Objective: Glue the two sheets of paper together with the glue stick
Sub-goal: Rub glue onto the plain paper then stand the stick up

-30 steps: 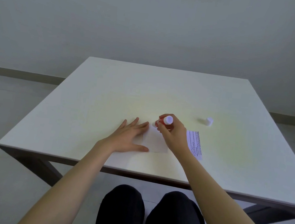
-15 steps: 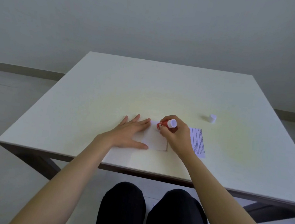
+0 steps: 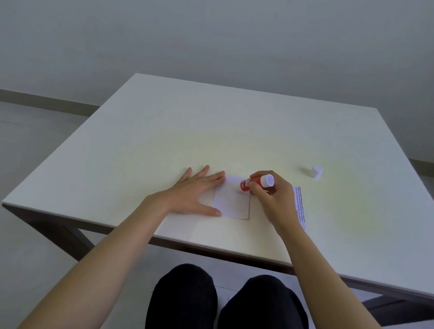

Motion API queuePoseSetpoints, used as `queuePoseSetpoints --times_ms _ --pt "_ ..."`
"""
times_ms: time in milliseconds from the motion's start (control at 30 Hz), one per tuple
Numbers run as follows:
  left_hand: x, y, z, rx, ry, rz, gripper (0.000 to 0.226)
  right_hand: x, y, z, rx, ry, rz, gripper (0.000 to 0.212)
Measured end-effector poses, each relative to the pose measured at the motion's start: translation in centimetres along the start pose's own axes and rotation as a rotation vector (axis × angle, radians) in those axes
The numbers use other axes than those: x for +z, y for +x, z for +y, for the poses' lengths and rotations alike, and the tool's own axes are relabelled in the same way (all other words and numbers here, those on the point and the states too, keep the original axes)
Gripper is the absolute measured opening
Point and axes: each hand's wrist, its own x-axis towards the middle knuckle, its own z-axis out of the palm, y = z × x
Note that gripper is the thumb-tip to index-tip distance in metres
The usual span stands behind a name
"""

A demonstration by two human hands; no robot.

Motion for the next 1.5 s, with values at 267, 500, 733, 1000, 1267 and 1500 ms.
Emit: queuePoseSetpoints --times_ms 267,500,733,1000,1267,1500 --pt "-0.1 -0.1 0.2 -0.006 -0.009 -0.001 0.091 -2.2 -1.2 0.5 -0.006 0.066 -0.309 0.009" --pt "-0.2 -0.2 0.4 -0.011 -0.007 -0.012 0.089 -3.7 -0.6 0.5 -0.012 0.055 -0.153 0.009" --pt "-0.2 -0.2 0.3 -0.010 -0.015 -0.011 0.088 -4.0 -0.1 -0.1 0.027 0.034 -0.183 0.007" --pt "-0.1 -0.2 0.3 -0.009 -0.030 0.008 0.090 -1.2 0.5 -0.8 0.071 0.138 -0.257 0.006" --pt "0.0 -0.2 0.1 -0.007 -0.087 0.046 0.089 -0.6 2.2 -0.2 0.159 0.113 0.050 0.010" --pt "0.3 0.1 -0.3 0.005 -0.089 0.065 0.090 1.9 1.6 -1.0 0.077 -0.087 -0.174 0.008"
